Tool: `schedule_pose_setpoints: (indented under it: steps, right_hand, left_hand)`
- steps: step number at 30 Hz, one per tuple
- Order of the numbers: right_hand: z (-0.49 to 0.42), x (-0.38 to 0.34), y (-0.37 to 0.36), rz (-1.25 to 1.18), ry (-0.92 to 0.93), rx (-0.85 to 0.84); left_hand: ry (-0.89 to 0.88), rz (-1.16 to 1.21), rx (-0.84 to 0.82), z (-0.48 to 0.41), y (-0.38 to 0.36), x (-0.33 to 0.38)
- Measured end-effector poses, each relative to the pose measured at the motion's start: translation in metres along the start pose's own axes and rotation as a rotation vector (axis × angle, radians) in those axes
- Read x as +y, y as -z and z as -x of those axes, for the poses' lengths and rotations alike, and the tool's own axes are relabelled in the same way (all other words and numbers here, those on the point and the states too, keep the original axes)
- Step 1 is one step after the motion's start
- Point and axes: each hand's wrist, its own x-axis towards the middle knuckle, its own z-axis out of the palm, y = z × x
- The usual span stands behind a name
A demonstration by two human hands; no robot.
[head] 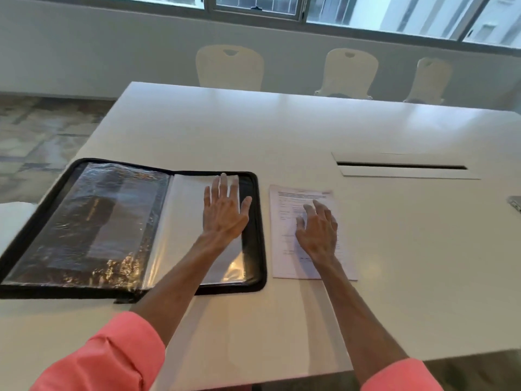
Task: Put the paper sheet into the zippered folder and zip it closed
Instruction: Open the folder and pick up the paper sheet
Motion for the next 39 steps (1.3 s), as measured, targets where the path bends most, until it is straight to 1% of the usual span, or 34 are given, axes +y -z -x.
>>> schedule_pose_setpoints:
  steps: [4,6,8,10,13,17,22,27,30,33,39]
  right_hand:
    - [-0.009,0.032,0.015,0.014,-0.094,0.006]
    - [-0.011,0.045,0.021,0.016,-0.155,0.008]
    - [-0.012,0.056,0.025,0.008,-0.218,-0.008]
    - [-0.011,0.065,0.026,-0.003,-0.272,-0.028]
    - [-0.012,0.072,0.025,-0.012,-0.315,-0.036]
    - [-0.02,0.069,0.024,-0.115,-0.384,-0.042]
    - [-0.037,0.075,0.028,-0.315,-0.515,-0.116]
    - [-0.042,0.077,0.032,-0.423,-0.528,-0.134]
    - [-0.043,0.074,0.032,-0.526,-0.499,-0.146]
    - [-0.043,0.076,0.033,-0.594,-0.517,-0.157]
    - [-0.043,0.086,0.034,-0.715,-0.58,-0.082]
  left_hand:
    - [-0.041,-0.024,-0.054,0.002,-0.028,0.054]
    - [-0.043,-0.071,-0.035,0.005,-0.037,0.075]
    - [-0.025,-0.113,-0.027,0.01,-0.045,0.09]
    - [0.006,-0.144,-0.053,0.013,-0.05,0.1]
    - [0.054,-0.163,-0.081,0.01,-0.052,0.11]
    - [0.026,-0.151,-0.096,0.007,-0.053,0.118]
    - [0.024,-0.111,-0.132,0.008,-0.051,0.121]
    - [0.035,-0.096,-0.172,0.004,-0.046,0.118]
    - [0.038,-0.084,-0.164,0.004,-0.046,0.117]
    - [0.035,-0.064,-0.15,0.007,-0.049,0.116]
    - [0.014,-0.088,-0.12,0.012,-0.057,0.114]
